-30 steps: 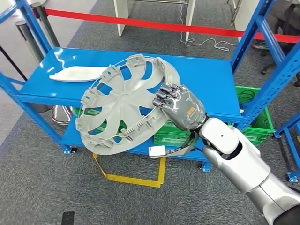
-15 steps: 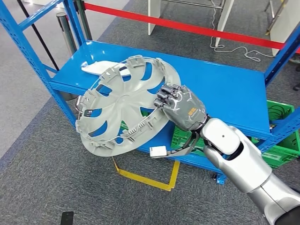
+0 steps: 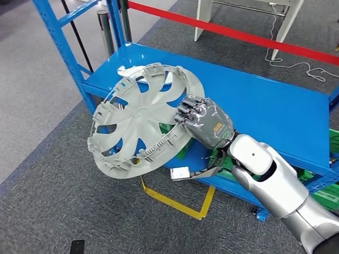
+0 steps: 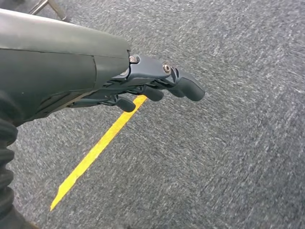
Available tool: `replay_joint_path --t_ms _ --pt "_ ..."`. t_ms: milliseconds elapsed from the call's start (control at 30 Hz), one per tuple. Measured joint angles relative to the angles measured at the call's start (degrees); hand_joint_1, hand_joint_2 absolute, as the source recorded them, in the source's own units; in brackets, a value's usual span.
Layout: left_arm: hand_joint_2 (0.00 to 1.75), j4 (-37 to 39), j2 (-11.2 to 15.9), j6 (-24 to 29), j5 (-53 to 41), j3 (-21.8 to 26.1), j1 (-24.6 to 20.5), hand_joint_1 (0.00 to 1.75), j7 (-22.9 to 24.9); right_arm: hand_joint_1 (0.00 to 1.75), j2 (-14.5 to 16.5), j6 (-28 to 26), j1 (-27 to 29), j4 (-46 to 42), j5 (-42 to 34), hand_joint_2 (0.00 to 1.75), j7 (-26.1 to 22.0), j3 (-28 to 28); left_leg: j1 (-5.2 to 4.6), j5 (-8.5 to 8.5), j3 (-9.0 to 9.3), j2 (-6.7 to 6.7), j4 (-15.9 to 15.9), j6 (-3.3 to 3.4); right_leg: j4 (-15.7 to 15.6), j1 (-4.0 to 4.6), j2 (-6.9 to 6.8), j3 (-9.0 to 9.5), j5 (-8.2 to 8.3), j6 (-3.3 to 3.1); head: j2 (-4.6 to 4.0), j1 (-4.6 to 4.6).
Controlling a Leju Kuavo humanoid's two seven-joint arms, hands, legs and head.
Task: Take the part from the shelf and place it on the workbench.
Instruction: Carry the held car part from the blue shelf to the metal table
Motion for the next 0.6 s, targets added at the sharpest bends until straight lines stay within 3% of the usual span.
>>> replay_joint_path --t_ms 67,133,200,267,300,333,400,467,533,600 --pt "1.75 0.0 0.0 0.0 0.0 0.0 0.1 0.0 0.0 1.75 -0.2 0.0 0.0 -0.2 0.0 1.75 0.0 0.0 -0.09 -0.12 -0.16 -0.87 -0.3 0.59 0.0 0.15 -1.08 0.05 -0.21 0.41 0.0 -0.02" --pt "1.75 0.0 0.1 0.0 0.1 0.0 0.3 0.0 0.0 1.75 -0.3 0.0 0.1 -0.3 0.0 1.75 0.0 -0.1 0.1 0.09 -0.13 -2.08 -0.7 1.23 1.1 -0.09 0.21 -0.47 -1.44 0.91 0.0 0.0" --pt "1.75 0.0 0.0 0.1 0.1 0.0 0.2 0.0 0.0 1.75 -0.6 0.0 0.2 -0.4 0.0 1.75 0.0 -0.2 0.31 0.23 -0.08 -3.26 -0.9 1.76 6.7 -0.37 3.26 -3.13 -4.53 1.25 0.0 0.14" --pt "1.75 0.0 -0.1 0.0 0.1 0.0 0.1 0.0 0.0 1.75 -0.8 0.0 0.5 -0.4 0.0 1.75 0.0 -0.3 0.29 0.2 -0.1 -4.62 -0.8 1.98 14.4 -0.39 4.65 -6.97 -7.43 1.36 0.0 0.21" --pt "1.75 0.0 -0.1 -0.1 0.1 0.0 0.1 0.0 0.0 1.75 -0.9 0.0 0.6 -0.4 0.0 1.75 0.0 -0.3 0.28 0.19 -0.09 -5.36 -0.8 2.01 16.4 -0.38 4.83 -8.16 -7.63 1.38 0.0 0.2" --pt "1.75 0.0 -0.1 -0.1 0.1 0.0 0.1 0.0 0.0 1.75 -0.9 0.0 0.8 -0.4 0.0 1.75 0.0 -0.3 0.28 0.2 -0.07 -6.11 -0.8 2.01 15.9 -0.38 4.92 -8.21 -6.55 1.33 0.0 0.19" --pt "1.75 0.0 -0.1 -0.3 0.1 0.0 0.1 0.0 -0.1 1.75 -1.0 0.0 0.9 -0.6 0.0 1.75 0.0 -0.3 0.31 0.23 -0.04 -7.6 -0.7 1.96 9.2 -0.52 5.9 -5.5 -2.19 1.09 0.0 0.2" --pt "1.75 0.0 -0.1 -0.4 0.1 0.0 0.1 0.0 -0.2 1.75 -1.2 0.0 0.9 -1.0 0.0 1.75 0.0 -0.3 0.29 0.37 -0.39 -8.89 -0.5 1.6 2.6 -0.75 7.89 -2.33 0.46 0.87 0.0 0.18" --pt "1.75 0.0 0.0 -0.5 0.1 0.0 0.3 0.0 -0.3 1.75 -1.3 -0.1 1.1 -1.3 0.0 1.75 0.0 -0.3 0.45 0.73 -0.93 -9.94 -0.4 0.94 0.9 -0.7 8.52 -1.31 0.47 0.76 0.0 0.13" --pt "1.75 0.0 0.0 -0.5 0.1 0.0 0.5 0.0 -0.3 1.75 -1.3 -0.1 1.3 -1.5 0.0 1.75 0.0 -0.3 0.52 0.81 -1.21 -10.27 -0.3 0.29 0.5 -0.72 7.46 -1.11 0.62 0.37 0.0 0.09"
